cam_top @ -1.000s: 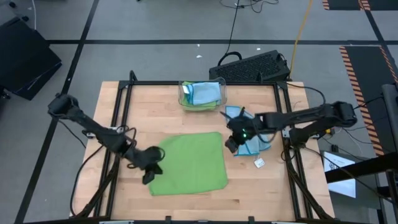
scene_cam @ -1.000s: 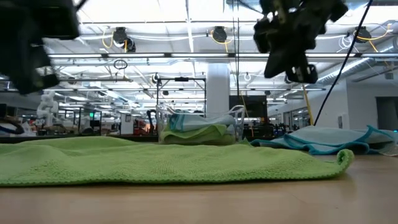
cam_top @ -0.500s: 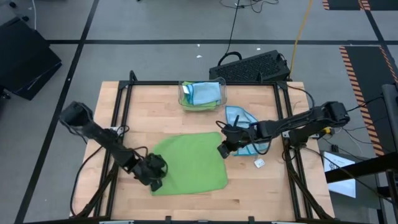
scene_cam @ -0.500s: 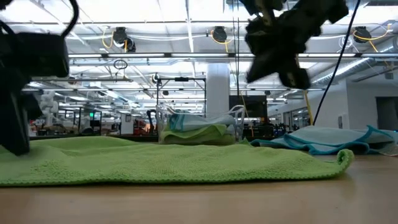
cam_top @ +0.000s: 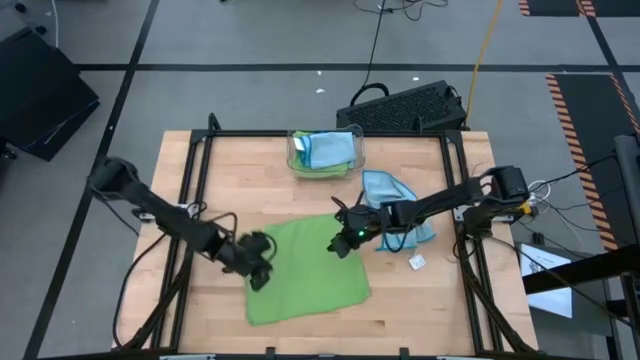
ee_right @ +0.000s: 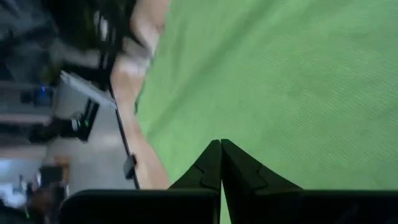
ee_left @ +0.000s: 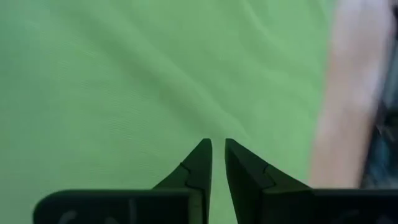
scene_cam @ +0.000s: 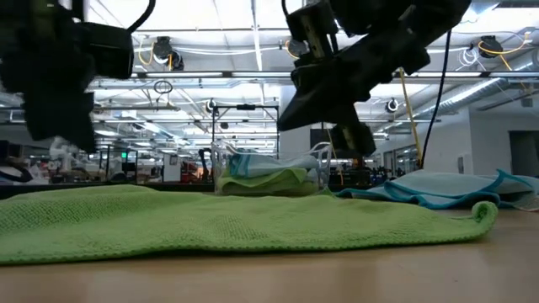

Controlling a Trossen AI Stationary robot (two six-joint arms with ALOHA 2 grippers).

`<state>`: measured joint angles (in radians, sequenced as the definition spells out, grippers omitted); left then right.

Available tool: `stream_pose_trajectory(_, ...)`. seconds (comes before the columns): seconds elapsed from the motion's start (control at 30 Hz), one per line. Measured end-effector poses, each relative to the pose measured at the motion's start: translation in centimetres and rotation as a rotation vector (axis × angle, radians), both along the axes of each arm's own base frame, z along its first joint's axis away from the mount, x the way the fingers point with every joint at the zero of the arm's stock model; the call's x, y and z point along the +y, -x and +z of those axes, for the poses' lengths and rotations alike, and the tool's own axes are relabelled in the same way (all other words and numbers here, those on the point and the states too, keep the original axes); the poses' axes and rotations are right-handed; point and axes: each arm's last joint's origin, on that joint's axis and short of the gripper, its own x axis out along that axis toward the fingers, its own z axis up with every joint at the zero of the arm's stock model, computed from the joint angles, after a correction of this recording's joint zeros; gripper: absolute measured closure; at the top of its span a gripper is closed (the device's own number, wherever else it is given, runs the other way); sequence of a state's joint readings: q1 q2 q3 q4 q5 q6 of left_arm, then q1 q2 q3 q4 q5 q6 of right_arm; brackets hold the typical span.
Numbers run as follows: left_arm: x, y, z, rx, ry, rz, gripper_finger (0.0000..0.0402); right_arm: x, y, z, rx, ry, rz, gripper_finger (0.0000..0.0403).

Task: Fold microfiber towels
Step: Fold the green microfiber cloth

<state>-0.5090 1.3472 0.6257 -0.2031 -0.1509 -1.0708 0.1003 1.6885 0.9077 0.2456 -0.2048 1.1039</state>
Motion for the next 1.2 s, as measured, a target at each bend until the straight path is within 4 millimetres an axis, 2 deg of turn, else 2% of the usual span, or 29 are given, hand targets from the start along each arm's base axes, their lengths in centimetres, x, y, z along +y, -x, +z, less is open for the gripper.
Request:
stream_pose_trajectory(0.1, 2.3, 1.3, 1.1, 0.057, -0.083, 0.209, 0.0355, 0.5, -1.2, -0.3, -0.017, 0.022, 0.068, 0.0403)
stream_pose_trajectory(0.2, 4.6, 2.2, 1.0, 0.156, -0.143, 0.326, 0.0355, 1.5, -2.8, -0.3, -0.039, 0.013, 0.132, 0.0403)
stream_pose_trajectory(0.37, 6.9, 2.3, 0.9, 0.243, -0.165, 0.378, 0.0355, 3.7, -7.8, 0.6, -0.144, 0.093, 0.239, 0.0403)
stream_pose_trajectory(0.47, 8.0, 2.2, 1.0, 0.248, -0.177, 0.394, 0.0355, 4.2, -10.1, -0.5, -0.080, 0.170, 0.297, 0.0403)
stream_pose_trajectory(0.53, 8.5, 2.0, 1.0, 0.252, -0.184, 0.393, 0.0355, 3.9, -11.3, -1.5, -0.024, 0.200, 0.294, 0.0403)
stream_pose_trajectory(0.63, 9.1, 1.8, 1.0, 0.254, -0.159, 0.372, 0.0354, 2.8, -11.9, -3.2, 0.068, 0.196, 0.266, 0.0403)
stream_pose_trajectory(0.73, 9.7, 1.7, 0.6, 0.302, -0.100, 0.384, 0.0343, 1.8, -11.4, -4.1, 0.179, 0.193, 0.249, 0.0403)
stream_pose_trajectory(1.03, 9.4, 0.5, -1.1, 0.382, 0.066, 0.449, 0.0243, -0.6, -10.0, -5.2, 0.344, 0.188, 0.200, 0.0403)
stream_pose_trajectory(1.2, 9.3, -0.4, -2.5, 0.414, 0.092, 0.440, 0.0218, -1.5, -9.7, -5.6, 0.364, 0.162, 0.183, 0.0403)
